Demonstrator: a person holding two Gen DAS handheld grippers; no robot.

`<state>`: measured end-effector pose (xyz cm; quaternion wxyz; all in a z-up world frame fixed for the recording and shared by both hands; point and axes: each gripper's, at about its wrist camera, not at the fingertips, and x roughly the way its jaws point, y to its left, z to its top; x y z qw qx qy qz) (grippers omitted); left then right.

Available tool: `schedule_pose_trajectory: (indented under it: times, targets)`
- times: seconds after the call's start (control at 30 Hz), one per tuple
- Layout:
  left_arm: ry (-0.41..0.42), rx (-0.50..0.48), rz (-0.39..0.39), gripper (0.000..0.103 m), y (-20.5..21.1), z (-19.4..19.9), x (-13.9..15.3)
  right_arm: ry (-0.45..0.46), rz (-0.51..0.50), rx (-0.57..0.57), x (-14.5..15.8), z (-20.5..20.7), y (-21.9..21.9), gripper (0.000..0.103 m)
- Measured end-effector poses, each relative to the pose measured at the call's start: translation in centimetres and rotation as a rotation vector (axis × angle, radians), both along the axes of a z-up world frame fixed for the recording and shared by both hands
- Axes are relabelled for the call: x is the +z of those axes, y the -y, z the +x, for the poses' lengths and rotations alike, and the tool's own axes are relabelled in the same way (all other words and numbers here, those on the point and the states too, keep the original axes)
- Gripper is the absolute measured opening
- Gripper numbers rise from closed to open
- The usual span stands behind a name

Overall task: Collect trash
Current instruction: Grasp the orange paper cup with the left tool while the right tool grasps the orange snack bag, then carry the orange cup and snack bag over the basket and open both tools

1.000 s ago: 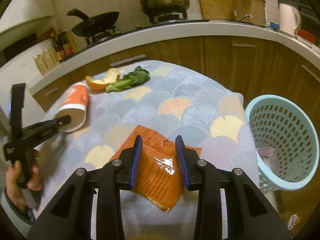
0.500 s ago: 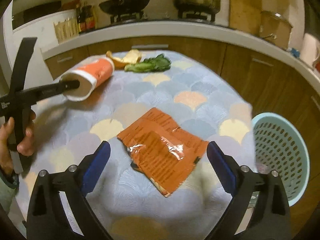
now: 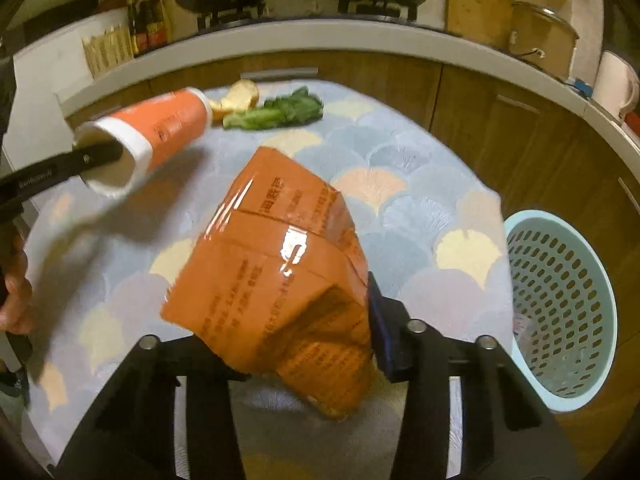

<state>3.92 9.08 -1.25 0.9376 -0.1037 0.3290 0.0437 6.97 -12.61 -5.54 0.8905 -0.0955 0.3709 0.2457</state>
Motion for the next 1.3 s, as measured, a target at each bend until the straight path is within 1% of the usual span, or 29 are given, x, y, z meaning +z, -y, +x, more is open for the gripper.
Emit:
schedule_pose_trajectory:
  times: [0.1,0.17,0.23,0.43,0.6,0.77,0.87,1.0,1.1,1.17,1.2,1.3]
  targets:
    - [0.014,-0.032,0.018,0.004,1.3,0.1,0.7,0.052,0.02,-0.021,1.3,-0.6,0.6,0.034]
    - [0.021,-0.058,0.017,0.004,2.3,0.3,1.1,0.071,0.03,-0.035,2.1,-0.7,1.2,0.034]
    - [0.026,-0.089,0.011,0.004,3.4,0.7,1.5,0.078,0.043,-0.053,2.6,-0.7,1.9,0.034]
    - [0.032,-0.186,-0.013,0.004,7.2,2.8,2.5,0.088,0.081,-0.155,4.0,0.4,6.3,0.034]
    - [0.048,-0.292,0.003,0.004,12.2,5.1,4.0,0.083,0.099,-0.265,4.2,1.5,11.0,0.034]
    - [0.048,-0.381,0.045,0.004,17.4,7.2,4.2,0.073,0.11,-0.352,3.8,2.2,15.0,0.034]
    - [0.037,-0.424,0.05,0.004,19.9,8.5,3.9,0.055,0.118,-0.4,3.2,2.6,17.2,0.034]
    - [0.013,-0.465,0.031,0.004,22.5,10.1,3.1,0.008,0.132,-0.457,1.9,3.6,19.7,0.034]
    - [-0.016,-0.492,0.016,0.004,24.2,11.6,2.3,-0.051,0.151,-0.511,0.5,4.6,21.5,0.034]
    - [-0.034,-0.504,0.018,0.004,25.0,12.3,1.7,-0.109,0.205,-0.527,-0.7,5.4,22.9,0.034]
    - [-0.044,-0.509,0.025,0.004,25.6,12.7,1.3,-0.128,0.217,-0.536,-1.1,5.7,23.3,0.034]
    - [-0.073,-0.526,0.033,0.004,26.8,13.6,0.2,-0.177,0.198,-0.57,-2.5,6.7,24.1,0.036]
